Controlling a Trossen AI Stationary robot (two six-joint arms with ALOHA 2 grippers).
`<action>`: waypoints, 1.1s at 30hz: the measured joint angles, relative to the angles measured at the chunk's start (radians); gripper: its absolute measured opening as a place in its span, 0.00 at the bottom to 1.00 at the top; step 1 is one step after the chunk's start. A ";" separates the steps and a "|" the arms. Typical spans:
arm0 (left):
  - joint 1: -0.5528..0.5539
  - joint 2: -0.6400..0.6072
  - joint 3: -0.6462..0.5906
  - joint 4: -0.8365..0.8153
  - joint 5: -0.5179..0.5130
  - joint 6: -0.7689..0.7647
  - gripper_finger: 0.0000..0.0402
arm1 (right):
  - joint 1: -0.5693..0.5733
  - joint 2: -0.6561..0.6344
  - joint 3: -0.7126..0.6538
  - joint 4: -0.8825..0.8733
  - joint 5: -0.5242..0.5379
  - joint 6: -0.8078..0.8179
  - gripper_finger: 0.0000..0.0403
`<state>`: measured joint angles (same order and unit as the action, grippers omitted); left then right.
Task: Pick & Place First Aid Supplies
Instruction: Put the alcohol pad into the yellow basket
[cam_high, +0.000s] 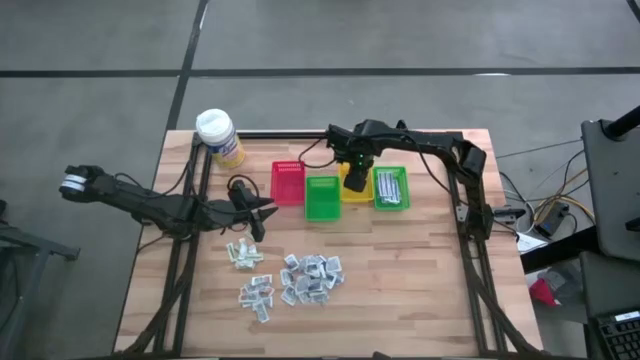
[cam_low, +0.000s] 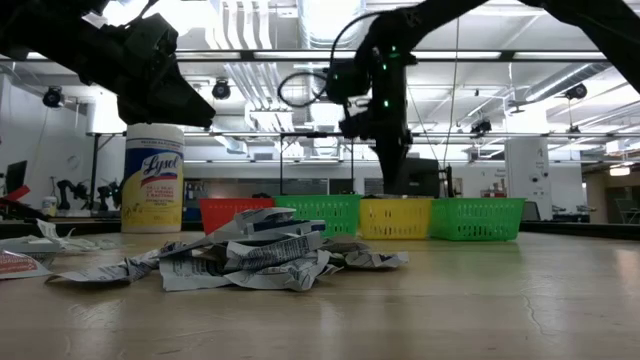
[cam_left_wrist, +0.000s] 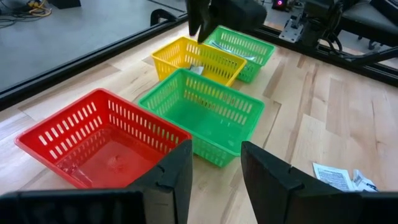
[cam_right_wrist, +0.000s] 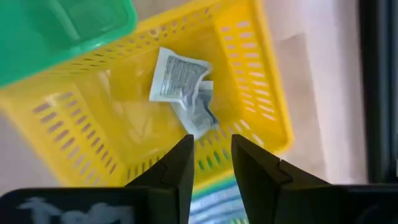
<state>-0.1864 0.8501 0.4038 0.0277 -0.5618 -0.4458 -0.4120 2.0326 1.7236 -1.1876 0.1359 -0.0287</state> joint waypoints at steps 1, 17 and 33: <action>0.000 0.000 0.000 0.000 0.002 0.000 0.33 | 0.003 -0.003 0.021 -0.021 -0.007 0.009 0.25; -0.011 0.001 -0.006 -0.004 0.025 -0.002 0.33 | 0.276 -0.140 0.061 -0.107 -0.092 0.126 0.20; -0.062 0.001 -0.065 0.018 0.029 -0.085 0.33 | 0.605 -0.147 0.027 0.160 -0.092 0.108 0.22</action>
<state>-0.2482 0.8509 0.3389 0.0455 -0.5326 -0.5307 0.1926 1.8854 1.7510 -1.0280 0.0438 0.0795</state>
